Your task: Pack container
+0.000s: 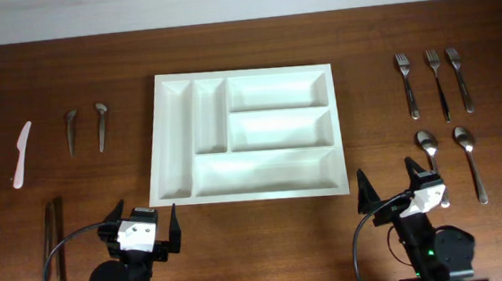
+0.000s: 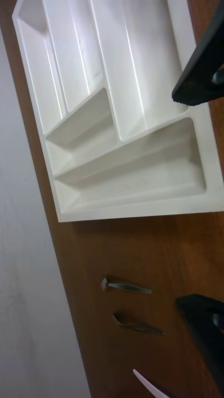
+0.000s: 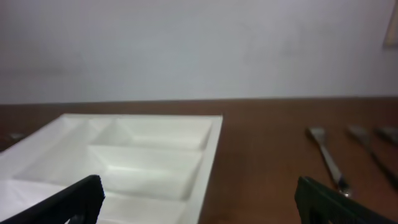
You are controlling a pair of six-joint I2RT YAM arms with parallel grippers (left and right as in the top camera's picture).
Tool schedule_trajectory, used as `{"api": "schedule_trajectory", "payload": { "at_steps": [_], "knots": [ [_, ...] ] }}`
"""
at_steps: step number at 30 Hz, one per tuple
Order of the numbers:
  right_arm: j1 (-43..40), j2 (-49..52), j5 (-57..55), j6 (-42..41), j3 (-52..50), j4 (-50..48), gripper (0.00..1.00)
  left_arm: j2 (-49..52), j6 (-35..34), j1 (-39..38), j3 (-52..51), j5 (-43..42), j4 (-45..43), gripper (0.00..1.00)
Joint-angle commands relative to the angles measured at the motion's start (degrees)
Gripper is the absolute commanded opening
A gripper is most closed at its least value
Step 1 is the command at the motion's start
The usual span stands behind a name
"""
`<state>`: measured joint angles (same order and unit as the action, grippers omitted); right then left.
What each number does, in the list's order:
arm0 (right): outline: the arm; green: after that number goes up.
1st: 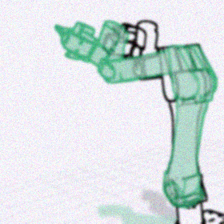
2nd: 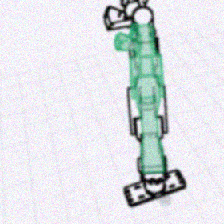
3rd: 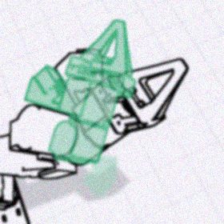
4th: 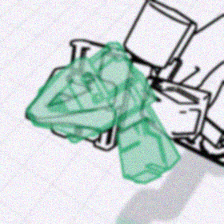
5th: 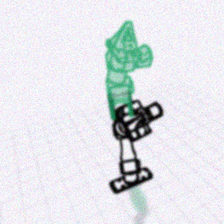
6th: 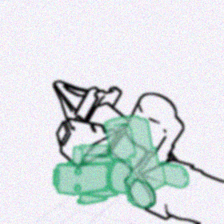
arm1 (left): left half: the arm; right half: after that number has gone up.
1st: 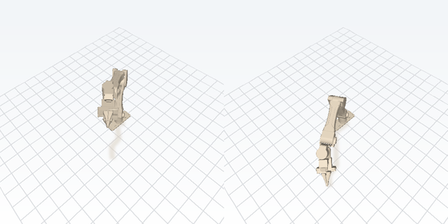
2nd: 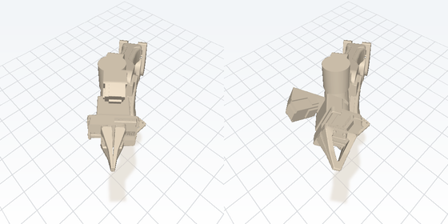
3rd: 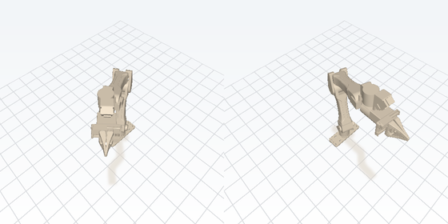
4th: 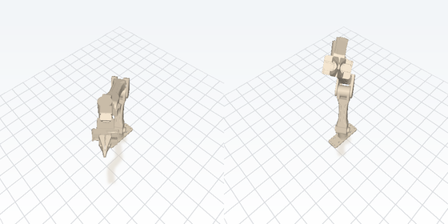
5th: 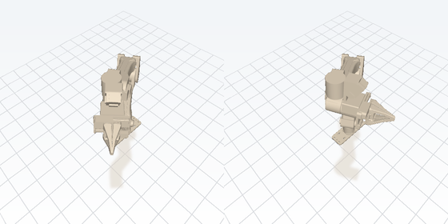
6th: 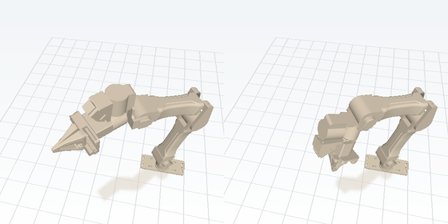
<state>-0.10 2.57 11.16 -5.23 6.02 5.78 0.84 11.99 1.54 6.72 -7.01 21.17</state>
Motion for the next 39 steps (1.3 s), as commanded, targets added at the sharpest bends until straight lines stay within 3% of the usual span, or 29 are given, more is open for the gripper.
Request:
{"api": "schedule_trajectory", "payload": {
  "at_steps": [1,7,14,23,28,39],
  "knots": [
    [0.46,4.72,0.61,3.52,9.25,2.14,0.99,-0.44,0.72,0.28,-0.37,0.44,-0.33,0.99],
    [0.46,26.45,-9.97,5.14,32.13,23.71,0.98,-0.44,0.72,0.28,-0.37,0.44,-0.33,0.99],
    [0.46,60.33,-9.94,15.52,70.4,54.71,0.99,-0.44,0.72,0.28,-0.37,0.44,-0.33,0.99],
    [-6.54,97.9,-7.41,17.22,113.59,83.89,0.99,-0.44,0.72,0.28,-0.37,0.44,-0.33,0.99],
    [-10.78,110.16,-5.99,17.25,122.97,88.91,0.99,-0.44,0.72,0.28,-0.37,0.44,-0.33,0.99],
    [-14.78,121.92,-6.43,17.25,123.14,84.37,0.99,-0.44,0.72,0.28,-0.37,0.44,-0.33,0.99]
  ]
}}
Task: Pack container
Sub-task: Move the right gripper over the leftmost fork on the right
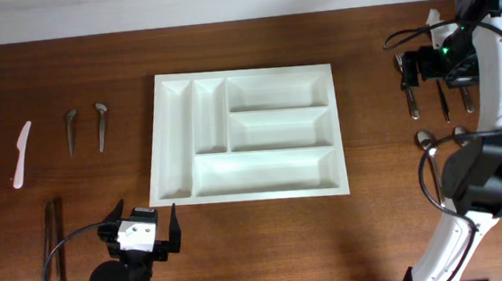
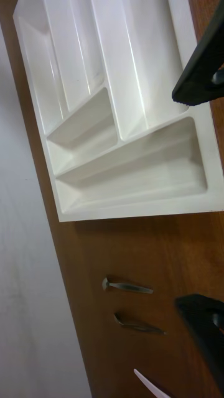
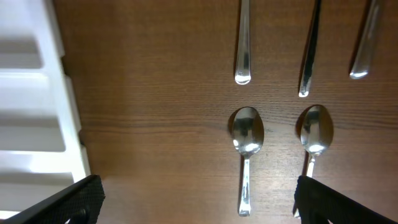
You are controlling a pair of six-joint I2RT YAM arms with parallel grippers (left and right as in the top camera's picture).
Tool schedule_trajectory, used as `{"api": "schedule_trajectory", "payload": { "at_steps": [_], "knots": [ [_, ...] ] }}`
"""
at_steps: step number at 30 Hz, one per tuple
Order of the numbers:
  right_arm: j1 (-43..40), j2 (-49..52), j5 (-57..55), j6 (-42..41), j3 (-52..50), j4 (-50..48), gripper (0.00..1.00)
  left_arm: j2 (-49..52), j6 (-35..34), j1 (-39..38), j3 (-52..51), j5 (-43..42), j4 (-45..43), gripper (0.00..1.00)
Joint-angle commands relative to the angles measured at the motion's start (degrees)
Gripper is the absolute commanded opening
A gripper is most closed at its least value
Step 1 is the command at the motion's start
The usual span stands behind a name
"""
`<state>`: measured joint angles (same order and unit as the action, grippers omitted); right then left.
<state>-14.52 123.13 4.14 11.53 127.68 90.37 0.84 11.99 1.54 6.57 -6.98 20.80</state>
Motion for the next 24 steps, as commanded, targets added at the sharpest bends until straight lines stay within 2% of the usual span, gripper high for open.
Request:
{"api": "schedule_trajectory", "payload": {
  "at_steps": [1,6,24],
  "knots": [
    [-0.5,2.27,0.2,0.55,1.33,-0.2,0.99,-0.44,0.72,0.28,-0.22,0.42,0.07,0.99],
    [-0.61,5.01,-2.1,5.53,1.09,0.11,0.99,-0.44,0.72,0.28,-0.22,0.42,0.07,0.99],
    [-1.62,7.21,-4.66,6.23,1.11,-5.68,0.99,-0.44,0.72,0.28,-0.22,0.42,0.04,0.99]
  ]
}}
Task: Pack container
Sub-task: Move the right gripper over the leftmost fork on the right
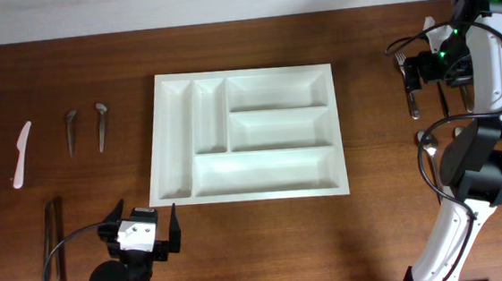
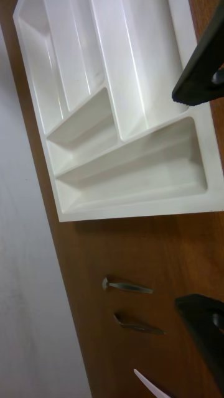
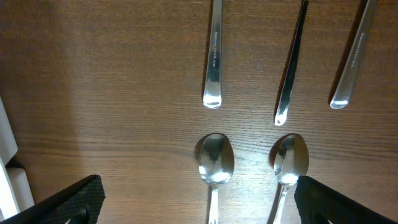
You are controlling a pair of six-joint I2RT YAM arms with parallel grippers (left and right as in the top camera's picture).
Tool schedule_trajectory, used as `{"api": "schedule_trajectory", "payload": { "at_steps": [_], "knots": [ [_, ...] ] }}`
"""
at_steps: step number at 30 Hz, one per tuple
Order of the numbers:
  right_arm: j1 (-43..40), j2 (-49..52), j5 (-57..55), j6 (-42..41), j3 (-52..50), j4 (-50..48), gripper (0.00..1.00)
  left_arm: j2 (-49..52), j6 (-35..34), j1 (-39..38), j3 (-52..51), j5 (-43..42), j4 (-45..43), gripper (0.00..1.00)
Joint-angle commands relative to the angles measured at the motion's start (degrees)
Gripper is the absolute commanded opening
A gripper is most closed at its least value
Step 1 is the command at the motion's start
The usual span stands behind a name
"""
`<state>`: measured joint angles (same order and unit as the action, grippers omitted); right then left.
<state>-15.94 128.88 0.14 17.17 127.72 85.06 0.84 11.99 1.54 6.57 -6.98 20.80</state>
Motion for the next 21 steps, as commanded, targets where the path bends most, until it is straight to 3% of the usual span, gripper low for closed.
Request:
{"api": "schedule_trajectory", "payload": {
  "at_steps": [1,12,21],
  "knots": [
    [-0.2,1.62,-0.66,0.59,1.07,-0.7,0.99,-0.44,0.72,0.28,-0.22,0.42,0.04,0.99],
    [-0.2,2.64,4.26,0.37,1.07,-11.13,0.99,-0.44,0.72,0.28,-0.22,0.42,0.04,0.99],
    [0.59,7.82,6.97,0.17,1.07,-14.1,0.99,-0.44,0.72,0.28,-0.22,0.42,0.04,0.99]
  ]
}}
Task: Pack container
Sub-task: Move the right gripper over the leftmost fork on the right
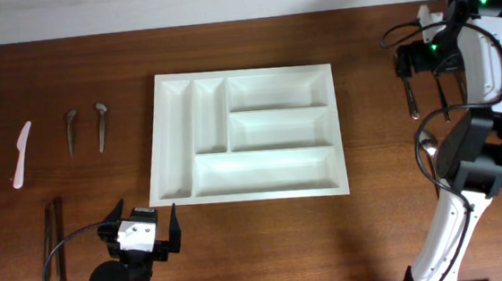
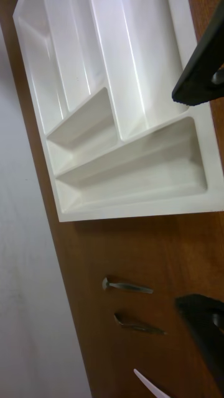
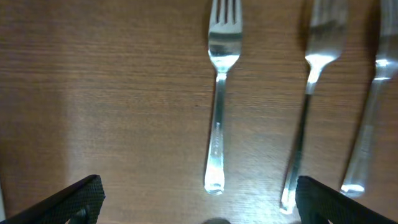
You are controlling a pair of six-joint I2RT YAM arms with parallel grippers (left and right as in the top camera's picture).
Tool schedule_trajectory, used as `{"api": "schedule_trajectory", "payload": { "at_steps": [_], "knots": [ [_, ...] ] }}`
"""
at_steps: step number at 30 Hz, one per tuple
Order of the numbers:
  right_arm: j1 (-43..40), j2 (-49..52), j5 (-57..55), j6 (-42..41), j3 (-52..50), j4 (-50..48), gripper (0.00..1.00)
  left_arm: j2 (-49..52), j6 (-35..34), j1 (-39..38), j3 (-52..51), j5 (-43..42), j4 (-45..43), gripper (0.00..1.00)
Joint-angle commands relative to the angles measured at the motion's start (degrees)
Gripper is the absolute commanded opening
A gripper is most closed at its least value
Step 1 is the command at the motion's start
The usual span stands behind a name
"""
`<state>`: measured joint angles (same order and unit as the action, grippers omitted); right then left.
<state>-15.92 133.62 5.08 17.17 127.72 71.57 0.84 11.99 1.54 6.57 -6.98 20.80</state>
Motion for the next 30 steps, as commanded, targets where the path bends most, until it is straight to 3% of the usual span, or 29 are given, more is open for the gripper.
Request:
{"api": "schedule_trajectory", "payload": {
  "at_steps": [1,30],
  "knots": [
    [0.85,3.69,1.99,0.2,1.07,-0.85,0.99,-0.44,0.72,0.28,-0.22,0.42,0.07,0.99],
    [1.66,11.45,0.28,1.53,1.07,-8.44,0.99,-0.44,0.72,0.28,-0.22,0.42,0.07,0.99]
  ]
}}
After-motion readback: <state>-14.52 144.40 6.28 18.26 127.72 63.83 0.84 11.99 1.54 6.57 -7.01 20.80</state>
